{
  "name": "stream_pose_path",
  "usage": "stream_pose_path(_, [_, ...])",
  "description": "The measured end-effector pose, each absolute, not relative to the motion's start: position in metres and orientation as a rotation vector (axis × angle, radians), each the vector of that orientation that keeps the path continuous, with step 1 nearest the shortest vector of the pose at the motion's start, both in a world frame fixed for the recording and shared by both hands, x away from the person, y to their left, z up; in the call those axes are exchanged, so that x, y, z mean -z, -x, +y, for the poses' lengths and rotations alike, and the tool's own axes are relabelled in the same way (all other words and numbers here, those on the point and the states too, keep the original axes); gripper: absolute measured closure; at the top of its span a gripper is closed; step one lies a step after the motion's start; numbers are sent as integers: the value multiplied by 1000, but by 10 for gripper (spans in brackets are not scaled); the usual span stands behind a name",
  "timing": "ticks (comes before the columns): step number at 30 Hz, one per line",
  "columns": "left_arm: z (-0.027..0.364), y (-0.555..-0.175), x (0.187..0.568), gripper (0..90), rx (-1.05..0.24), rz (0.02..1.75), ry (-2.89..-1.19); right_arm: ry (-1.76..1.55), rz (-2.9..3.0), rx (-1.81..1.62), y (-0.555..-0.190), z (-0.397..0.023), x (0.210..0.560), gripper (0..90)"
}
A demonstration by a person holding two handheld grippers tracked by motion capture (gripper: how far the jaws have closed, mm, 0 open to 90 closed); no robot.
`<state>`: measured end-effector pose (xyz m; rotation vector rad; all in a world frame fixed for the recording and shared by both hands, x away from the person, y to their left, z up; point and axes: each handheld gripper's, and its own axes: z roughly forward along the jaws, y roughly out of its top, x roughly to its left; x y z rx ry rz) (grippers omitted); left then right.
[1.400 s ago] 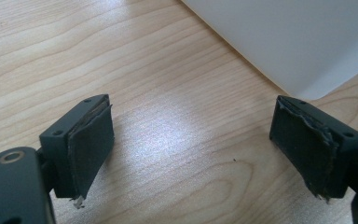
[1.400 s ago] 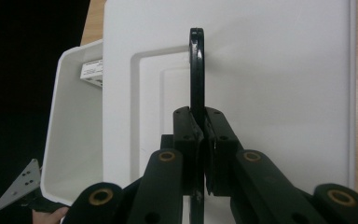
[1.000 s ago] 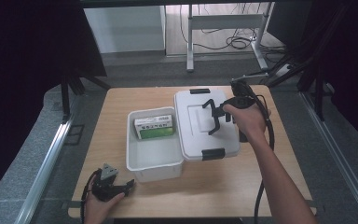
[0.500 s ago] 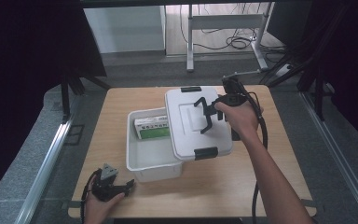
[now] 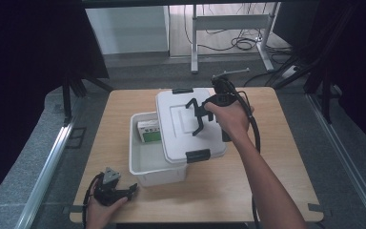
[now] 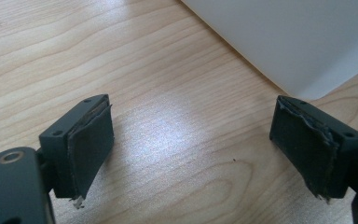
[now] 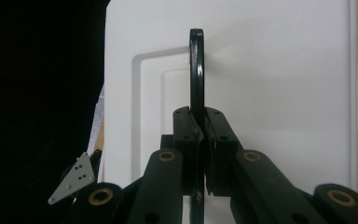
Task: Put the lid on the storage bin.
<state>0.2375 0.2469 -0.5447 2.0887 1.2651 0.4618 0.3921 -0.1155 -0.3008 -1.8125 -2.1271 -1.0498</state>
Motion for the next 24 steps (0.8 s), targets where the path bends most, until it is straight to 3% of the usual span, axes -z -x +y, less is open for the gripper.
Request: stream_pose_path(24, [247, -238, 545, 134, -463, 1266, -2085, 1780, -2138, 1016, -391, -74, 304, 848])
